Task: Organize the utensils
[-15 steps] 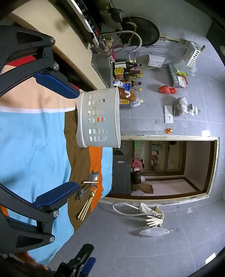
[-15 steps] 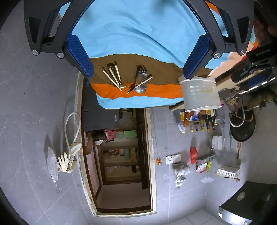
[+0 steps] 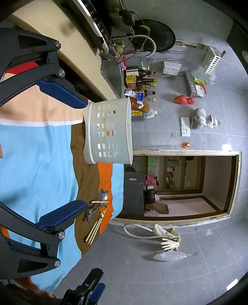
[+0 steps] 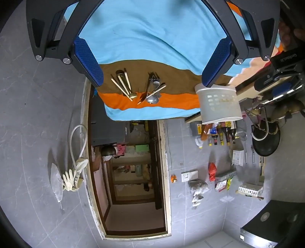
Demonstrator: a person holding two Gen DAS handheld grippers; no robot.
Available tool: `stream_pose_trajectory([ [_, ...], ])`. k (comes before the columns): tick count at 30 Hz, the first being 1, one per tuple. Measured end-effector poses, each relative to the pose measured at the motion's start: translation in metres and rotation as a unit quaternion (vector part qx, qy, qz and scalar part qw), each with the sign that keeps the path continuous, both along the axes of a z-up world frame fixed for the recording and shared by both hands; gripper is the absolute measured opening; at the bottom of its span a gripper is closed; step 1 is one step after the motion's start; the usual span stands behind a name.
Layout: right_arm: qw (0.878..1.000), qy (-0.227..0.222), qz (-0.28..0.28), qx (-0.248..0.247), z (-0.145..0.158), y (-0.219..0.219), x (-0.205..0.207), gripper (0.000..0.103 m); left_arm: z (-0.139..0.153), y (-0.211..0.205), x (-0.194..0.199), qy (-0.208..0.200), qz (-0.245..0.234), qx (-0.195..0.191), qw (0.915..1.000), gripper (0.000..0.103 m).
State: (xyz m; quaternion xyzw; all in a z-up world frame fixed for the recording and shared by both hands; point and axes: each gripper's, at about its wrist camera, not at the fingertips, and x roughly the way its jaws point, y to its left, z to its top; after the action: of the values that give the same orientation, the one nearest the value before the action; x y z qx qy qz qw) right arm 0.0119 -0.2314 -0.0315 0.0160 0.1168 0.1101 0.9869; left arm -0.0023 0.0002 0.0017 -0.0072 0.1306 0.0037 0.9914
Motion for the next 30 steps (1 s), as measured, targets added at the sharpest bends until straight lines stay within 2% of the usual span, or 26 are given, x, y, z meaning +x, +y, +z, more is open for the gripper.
stream_pose_trajectory([
  [30, 1.0, 0.002, 0.001, -0.001, -0.0008, 0.0085, 0.001, 0.103, -0.0022, 0.0057, 0.0006, 0.0, 0.001, -0.001, 1.0, 0.094],
])
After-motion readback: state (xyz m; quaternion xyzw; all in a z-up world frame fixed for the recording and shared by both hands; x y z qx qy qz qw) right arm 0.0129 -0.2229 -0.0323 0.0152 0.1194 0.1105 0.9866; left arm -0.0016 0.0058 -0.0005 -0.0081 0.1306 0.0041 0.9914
